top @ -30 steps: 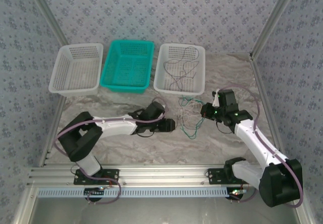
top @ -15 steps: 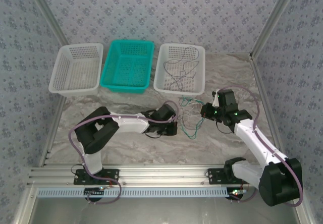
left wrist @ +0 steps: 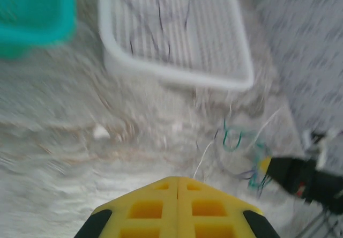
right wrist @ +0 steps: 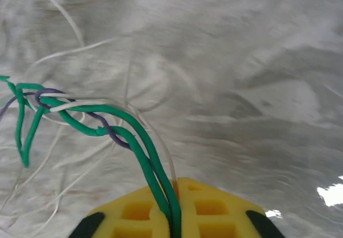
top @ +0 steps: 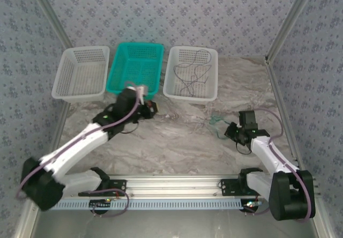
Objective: Untangle the cables
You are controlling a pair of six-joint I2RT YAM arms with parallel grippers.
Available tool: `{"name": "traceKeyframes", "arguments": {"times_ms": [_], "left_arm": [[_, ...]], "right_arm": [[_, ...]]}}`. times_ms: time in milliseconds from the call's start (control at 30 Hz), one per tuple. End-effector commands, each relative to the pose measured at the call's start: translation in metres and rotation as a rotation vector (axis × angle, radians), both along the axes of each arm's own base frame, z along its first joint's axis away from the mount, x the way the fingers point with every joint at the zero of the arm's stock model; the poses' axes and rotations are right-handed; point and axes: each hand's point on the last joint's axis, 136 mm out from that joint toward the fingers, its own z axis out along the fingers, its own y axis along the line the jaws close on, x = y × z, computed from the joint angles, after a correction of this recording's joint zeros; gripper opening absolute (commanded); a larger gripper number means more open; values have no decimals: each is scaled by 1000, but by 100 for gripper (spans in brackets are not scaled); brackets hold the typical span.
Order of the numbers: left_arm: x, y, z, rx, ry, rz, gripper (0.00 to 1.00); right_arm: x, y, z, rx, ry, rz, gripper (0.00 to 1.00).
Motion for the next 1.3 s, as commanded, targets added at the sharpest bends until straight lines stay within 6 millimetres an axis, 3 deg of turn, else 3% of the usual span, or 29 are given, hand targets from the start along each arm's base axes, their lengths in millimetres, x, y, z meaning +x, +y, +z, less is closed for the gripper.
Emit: {"name": "traceKeyframes", "arguments": {"times_ms": [0,67,133,333,400,467,633,833,1033,1167,1267], "left_arm": [[-2,36,16,65,-35,73,0],[-5,31,27,39,-53,45,0],[-6,21,31,5,-58,9,0],[-12,-3,18,42,-56,-81,0],[-14,-13,8,76,-43,-107,0],[-17,-23,-3,126,-38,-129,0],[-21,-31,-27,198,-22,-151,13],[-22,-21,-24,201,-53,-118,26],[-27,-10,-28,212,-47,-92,29],[-30,-5,-30,215,-47,-84,31],[-30,-5,-30,214,-48,-85,31]], "right_arm": [[5,-4,4,-39,-16,4,26],[9,3,14,-59,-21,65,46],[15,13,33,-49,-49,124,54],[32,59,130,-60,-343,328,69],[33,76,148,-100,-401,391,71],[32,100,151,-113,-415,485,67],[23,163,124,-164,-351,801,63],[22,216,76,-355,-184,1117,43],[35,221,26,-581,-63,1292,48],[28,216,5,-644,47,1450,49],[22,212,-4,-661,82,1526,57]]}}
